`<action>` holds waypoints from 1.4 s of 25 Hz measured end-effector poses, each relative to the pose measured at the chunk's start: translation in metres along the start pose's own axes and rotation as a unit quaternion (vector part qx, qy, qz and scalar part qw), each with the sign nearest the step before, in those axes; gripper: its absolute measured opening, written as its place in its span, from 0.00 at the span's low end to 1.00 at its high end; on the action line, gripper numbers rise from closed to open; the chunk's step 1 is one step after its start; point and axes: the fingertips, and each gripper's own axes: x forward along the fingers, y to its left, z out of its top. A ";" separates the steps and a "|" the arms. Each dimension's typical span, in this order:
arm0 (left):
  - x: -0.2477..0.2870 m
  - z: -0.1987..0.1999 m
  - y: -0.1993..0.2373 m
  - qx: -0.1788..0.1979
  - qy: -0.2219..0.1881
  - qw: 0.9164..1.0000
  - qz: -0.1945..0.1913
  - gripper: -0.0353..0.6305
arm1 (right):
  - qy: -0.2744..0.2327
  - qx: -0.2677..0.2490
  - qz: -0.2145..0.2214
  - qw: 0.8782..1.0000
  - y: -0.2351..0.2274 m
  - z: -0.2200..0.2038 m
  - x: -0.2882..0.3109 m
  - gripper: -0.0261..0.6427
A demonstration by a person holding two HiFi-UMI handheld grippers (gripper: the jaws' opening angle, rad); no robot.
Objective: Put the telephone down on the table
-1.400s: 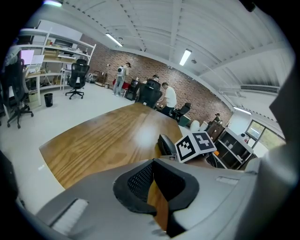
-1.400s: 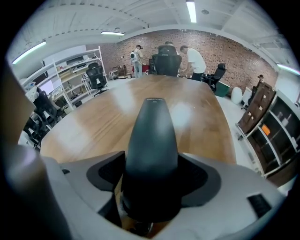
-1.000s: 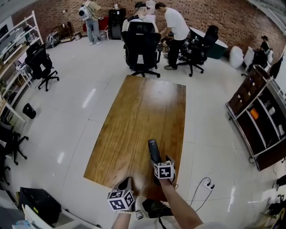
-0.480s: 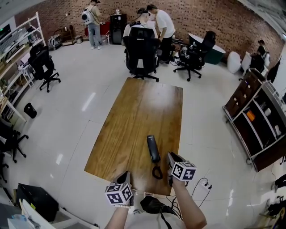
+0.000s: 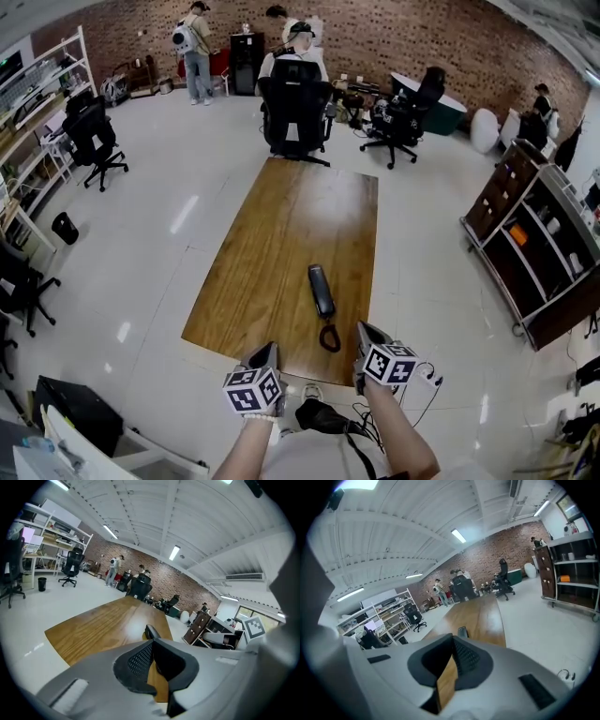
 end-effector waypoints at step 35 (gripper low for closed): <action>-0.115 -0.070 -0.105 0.034 -0.026 0.999 -0.018 0.03 | 0.018 -0.070 0.053 0.996 0.032 -0.076 -0.177 0.04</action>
